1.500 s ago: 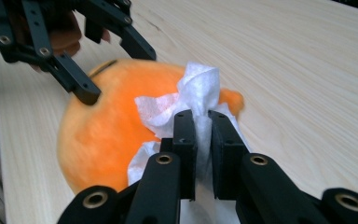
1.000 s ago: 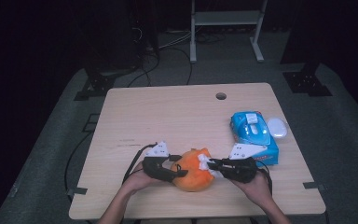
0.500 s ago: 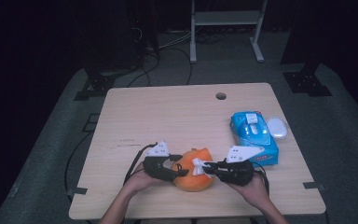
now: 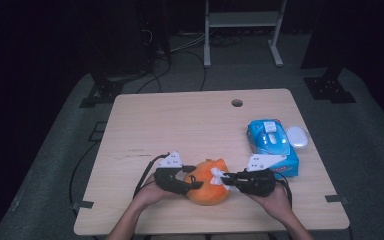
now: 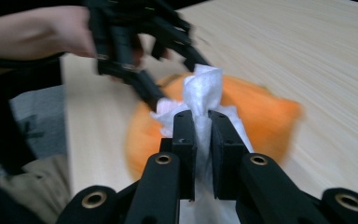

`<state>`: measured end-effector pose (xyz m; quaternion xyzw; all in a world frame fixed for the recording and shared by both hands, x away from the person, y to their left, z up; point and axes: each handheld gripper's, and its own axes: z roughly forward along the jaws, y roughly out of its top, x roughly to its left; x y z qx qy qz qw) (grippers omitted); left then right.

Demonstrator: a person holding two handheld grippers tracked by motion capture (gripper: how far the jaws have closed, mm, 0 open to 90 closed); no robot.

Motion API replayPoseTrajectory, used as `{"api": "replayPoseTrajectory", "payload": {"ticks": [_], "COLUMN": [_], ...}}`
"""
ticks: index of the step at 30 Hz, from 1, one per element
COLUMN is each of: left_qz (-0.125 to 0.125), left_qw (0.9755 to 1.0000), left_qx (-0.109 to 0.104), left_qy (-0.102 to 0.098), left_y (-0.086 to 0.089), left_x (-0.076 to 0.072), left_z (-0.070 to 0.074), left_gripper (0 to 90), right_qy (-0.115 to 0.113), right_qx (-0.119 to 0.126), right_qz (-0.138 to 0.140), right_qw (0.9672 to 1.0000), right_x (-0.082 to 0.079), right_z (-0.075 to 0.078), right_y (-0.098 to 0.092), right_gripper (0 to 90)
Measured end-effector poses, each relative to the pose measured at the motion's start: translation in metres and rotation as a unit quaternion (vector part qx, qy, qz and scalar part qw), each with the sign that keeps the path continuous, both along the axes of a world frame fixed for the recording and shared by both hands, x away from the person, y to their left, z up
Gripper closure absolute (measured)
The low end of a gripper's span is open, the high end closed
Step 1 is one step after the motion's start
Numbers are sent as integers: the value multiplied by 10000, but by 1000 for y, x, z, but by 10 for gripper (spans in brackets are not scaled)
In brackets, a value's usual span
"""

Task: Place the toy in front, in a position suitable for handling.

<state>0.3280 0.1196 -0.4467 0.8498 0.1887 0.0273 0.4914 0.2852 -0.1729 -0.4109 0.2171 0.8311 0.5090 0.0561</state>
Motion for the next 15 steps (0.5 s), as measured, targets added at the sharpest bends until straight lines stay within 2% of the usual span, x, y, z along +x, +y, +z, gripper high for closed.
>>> {"api": "replayPoseTrajectory", "payload": {"ticks": [2,4,11,15], "left_qz": [2,-1,76,10], "left_qw": [10000,10000,10000,9999], "left_qx": [20,26,20,80], "left_qy": [-12,-4,-21,-120], "left_y": [0,-1,-5,-10], "left_x": [-1,-1,-1,-6], "left_z": [0,1,2,6], "left_gripper": [349,350,348,345], "right_qy": [-116,-87,56,-76], "right_qx": [-88,-117,-215,-199], "right_qz": [71,30,-390,-306], "right_qw": [9999,9999,9990,9993], "right_x": [-3,-1,10,4], "right_z": [1,1,-3,1], "right_y": [6,5,-9,-2], "right_gripper": [810,811,813,811]}}
